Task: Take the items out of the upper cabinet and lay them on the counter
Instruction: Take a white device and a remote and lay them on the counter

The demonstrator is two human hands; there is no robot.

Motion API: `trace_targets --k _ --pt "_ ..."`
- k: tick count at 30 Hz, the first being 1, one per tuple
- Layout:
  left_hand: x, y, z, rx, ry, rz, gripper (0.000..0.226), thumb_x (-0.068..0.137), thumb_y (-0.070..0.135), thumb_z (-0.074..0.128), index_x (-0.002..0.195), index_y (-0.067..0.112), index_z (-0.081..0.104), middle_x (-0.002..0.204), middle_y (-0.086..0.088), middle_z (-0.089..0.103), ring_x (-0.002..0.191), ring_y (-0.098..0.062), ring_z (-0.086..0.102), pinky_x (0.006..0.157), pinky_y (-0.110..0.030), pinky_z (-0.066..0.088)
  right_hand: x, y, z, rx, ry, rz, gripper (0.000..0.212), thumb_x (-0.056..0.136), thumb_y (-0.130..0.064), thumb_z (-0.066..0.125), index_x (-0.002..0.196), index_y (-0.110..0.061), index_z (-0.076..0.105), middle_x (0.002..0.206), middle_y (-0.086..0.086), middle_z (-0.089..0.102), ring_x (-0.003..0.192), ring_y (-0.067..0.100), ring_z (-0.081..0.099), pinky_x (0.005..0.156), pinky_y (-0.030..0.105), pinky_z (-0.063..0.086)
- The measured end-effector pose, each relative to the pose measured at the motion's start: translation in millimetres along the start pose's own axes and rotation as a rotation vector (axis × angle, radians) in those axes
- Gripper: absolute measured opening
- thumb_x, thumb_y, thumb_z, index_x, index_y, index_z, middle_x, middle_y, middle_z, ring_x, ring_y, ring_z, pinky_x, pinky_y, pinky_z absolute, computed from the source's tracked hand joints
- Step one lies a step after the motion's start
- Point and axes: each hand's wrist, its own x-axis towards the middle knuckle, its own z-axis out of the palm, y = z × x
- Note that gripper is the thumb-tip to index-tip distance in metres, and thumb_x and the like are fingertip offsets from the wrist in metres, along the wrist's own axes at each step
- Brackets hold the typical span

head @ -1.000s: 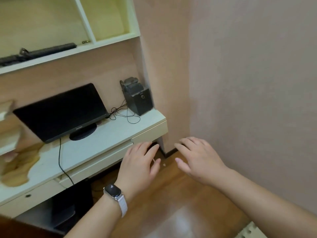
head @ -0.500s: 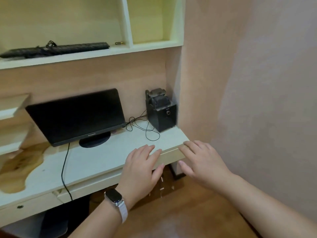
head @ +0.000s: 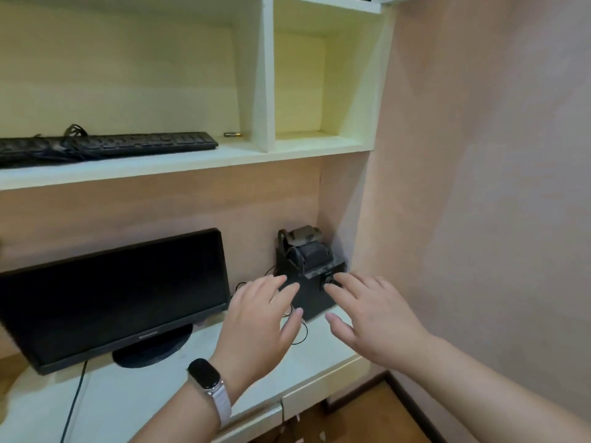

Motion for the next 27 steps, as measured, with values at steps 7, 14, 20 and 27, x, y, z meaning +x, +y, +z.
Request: trace_targets --k 7,14,20,27 --pt "58 -27 -1 0.059 0.097 0.055 0.040 0.089 0.041 0.052 0.120 0.020 0.064 0.121 -0.001 0.063 0.114 -0.023 0.056 0.095 -0.040 0.043 65 23 12 -0.009 0.098 -0.025 0.045 0.086 -0.046 0.049 0.113 -0.016 0.068 0.112 0.004 0.067 0.108 0.028 0.061 0.088 0.038 0.047" --pt "126 -44 -20 0.177 0.181 0.089 0.039 0.086 0.039 0.055 0.118 0.019 0.066 0.121 -0.003 0.064 0.114 -0.026 0.056 0.097 -0.042 0.043 136 69 -4 0.022 0.204 -0.058 0.047 0.088 -0.047 0.046 0.116 -0.015 0.066 0.117 0.005 0.066 0.112 0.029 0.059 0.089 0.039 0.048" --pt "221 -35 -50 0.238 0.242 0.072 0.044 0.087 0.045 0.050 0.121 0.021 0.064 0.123 -0.002 0.063 0.113 -0.023 0.058 0.094 -0.041 0.043 217 138 -45 -0.033 0.361 -0.052 0.051 0.088 -0.049 0.041 0.117 -0.016 0.066 0.119 0.006 0.067 0.110 0.031 0.061 0.088 0.041 0.049" --pt "337 -3 -95 0.159 0.466 0.068 0.049 0.088 0.051 0.044 0.125 0.024 0.060 0.127 0.001 0.059 0.120 -0.019 0.051 0.095 -0.040 0.043 309 215 -106 -0.097 0.529 -0.150 0.053 0.089 -0.050 0.038 0.114 -0.013 0.066 0.116 0.008 0.066 0.105 0.032 0.060 0.081 0.040 0.048"
